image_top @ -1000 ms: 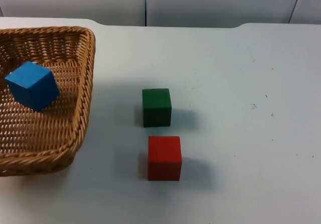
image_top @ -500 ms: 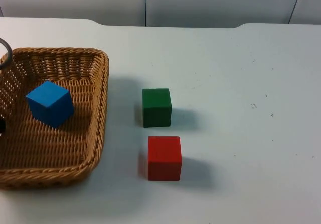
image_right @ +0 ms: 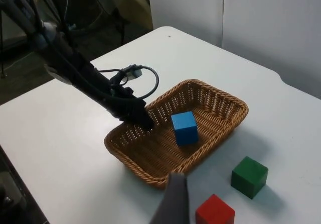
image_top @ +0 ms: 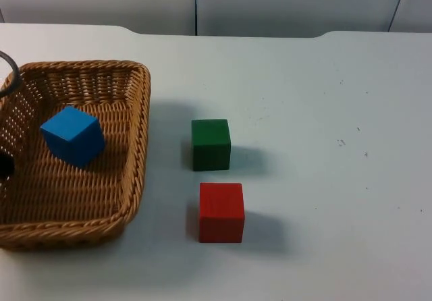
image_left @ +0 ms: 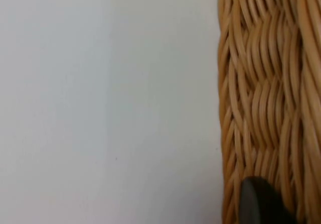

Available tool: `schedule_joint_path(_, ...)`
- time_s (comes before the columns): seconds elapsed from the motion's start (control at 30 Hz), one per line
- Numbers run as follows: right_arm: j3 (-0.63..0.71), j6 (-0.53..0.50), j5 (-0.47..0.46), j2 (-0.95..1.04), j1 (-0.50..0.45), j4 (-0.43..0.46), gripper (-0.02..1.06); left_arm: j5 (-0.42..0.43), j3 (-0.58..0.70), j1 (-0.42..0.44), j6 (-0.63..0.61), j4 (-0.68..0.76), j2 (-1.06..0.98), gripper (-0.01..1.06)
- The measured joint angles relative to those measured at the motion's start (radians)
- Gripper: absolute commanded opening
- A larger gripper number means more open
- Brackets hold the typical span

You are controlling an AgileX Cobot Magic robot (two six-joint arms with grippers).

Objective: Pick up the basket with the left hand and place the blue cube into the basket with the right hand.

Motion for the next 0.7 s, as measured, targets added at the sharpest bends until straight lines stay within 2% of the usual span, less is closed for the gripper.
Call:
schedule_joint_path(0.03,0.0,0.0,0.0,0.0,0.0,0.0,0.73,0.0,0.0,0.0,0.0,0.0,0.0,0.01)
schedule_joint_path(0.13,0.0,0.0,0.0,0.0,0.0,-0.005,0.73,0.001,0.0,0.0,0.002,0.0,0.0,0.18)
schedule_joint_path(0.17,0.0,0.0,0.0,0.0,0.0,-0.007,0.73,0.001,0.0,0.0,0.002,0.0,0.0,0.18)
schedule_joint_path(0.27,0.0,0.0,0.0,0.0,0.0,-0.018,0.73,-0.001,0.0,0.0,0.011,0.002,0.004,0.39)
schedule_joint_path(0.3,0.0,0.0,0.0,0.0,0.0,-0.018,0.73,-0.001,0.0,0.0,0.011,0.002,0.004,0.49)
schedule_joint_path(0.33,0.0,0.0,0.0,0.0,0.0,-0.02,0.73,-0.004,0.0,0.0,0.011,0.004,0.006,0.49)
schedule_joint_path(0.4,0.0,0.0,0.0,0.0,0.0,-0.022,0.73,-0.005,0.0,0.0,0.015,0.009,0.01,0.74)
schedule_joint_path(0.43,0.0,0.0,0.0,0.0,0.0,-0.022,0.73,-0.005,0.0,0.0,0.015,0.009,0.01,0.82)
schedule_joint_path(0.47,0.0,0.0,0.0,0.0,0.0,-0.022,0.73,-0.001,0.0,0.0,0.017,0.009,0.008,0.82)
schedule_joint_path(0.53,0.0,0.0,0.002,0.0,0.0,-0.024,0.73,0.002,0.0,0.0,0.019,0.017,-0.013,0.93)
schedule_joint_path(0.7,0.0,0.0,0.016,0.0,0.0,-0.024,0.73,-0.04,0.0,0.0,0.019,0.044,-0.085,0.94)
